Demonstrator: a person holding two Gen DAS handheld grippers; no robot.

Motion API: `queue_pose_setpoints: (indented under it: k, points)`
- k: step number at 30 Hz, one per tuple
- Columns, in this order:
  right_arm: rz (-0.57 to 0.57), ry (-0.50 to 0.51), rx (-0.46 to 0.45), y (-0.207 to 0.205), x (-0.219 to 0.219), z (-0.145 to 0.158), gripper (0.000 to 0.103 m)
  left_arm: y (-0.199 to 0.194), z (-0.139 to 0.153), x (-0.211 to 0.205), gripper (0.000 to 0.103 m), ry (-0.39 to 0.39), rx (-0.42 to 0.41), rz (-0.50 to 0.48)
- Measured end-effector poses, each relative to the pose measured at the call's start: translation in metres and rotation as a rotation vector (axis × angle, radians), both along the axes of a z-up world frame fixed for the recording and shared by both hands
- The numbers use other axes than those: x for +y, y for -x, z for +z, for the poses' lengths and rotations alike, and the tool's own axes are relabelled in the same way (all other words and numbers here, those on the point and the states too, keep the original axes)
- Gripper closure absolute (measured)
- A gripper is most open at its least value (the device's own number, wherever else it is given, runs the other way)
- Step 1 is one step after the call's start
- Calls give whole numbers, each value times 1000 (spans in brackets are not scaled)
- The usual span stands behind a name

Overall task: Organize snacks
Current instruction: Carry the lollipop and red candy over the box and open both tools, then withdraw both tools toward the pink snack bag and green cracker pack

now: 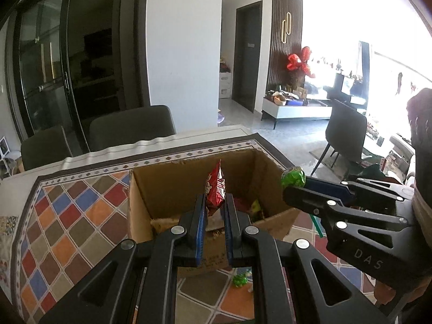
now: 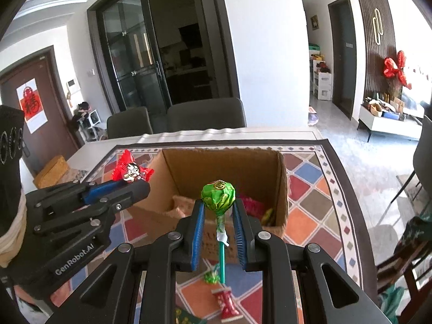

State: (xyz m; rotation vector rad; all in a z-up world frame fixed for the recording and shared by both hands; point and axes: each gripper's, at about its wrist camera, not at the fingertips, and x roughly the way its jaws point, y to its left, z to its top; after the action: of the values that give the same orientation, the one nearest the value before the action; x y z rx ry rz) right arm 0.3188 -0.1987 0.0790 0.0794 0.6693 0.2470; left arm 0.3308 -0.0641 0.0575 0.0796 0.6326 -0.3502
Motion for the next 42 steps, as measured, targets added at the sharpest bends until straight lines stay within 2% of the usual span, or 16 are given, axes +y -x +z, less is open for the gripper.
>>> queue_pose_setpoints:
  k: [15, 16, 17, 19, 24, 31, 42]
  points:
    - [22, 65, 39, -65, 11, 2, 80, -55, -8, -2, 88, -59, 54, 35]
    - [21, 68, 39, -67, 11, 2, 80, -57, -10, -2, 83, -71, 60, 38]
    - [17, 72, 39, -69, 11, 1, 80, -55, -10, -3, 71, -77, 62, 42]
    - [7, 87, 40, -69, 11, 0, 72, -51, -10, -1, 61, -84, 49, 58]
    - [-16, 113, 27, -58, 8, 1, 69, -38, -11, 3, 60, -83, 57, 67]
    - [-11, 105, 12, -24, 5, 2, 65, 2, -7, 1, 55, -83, 30, 51]
    - [-27, 90, -11, 40, 3, -1, 43, 67, -11, 5, 45, -80, 8, 22]
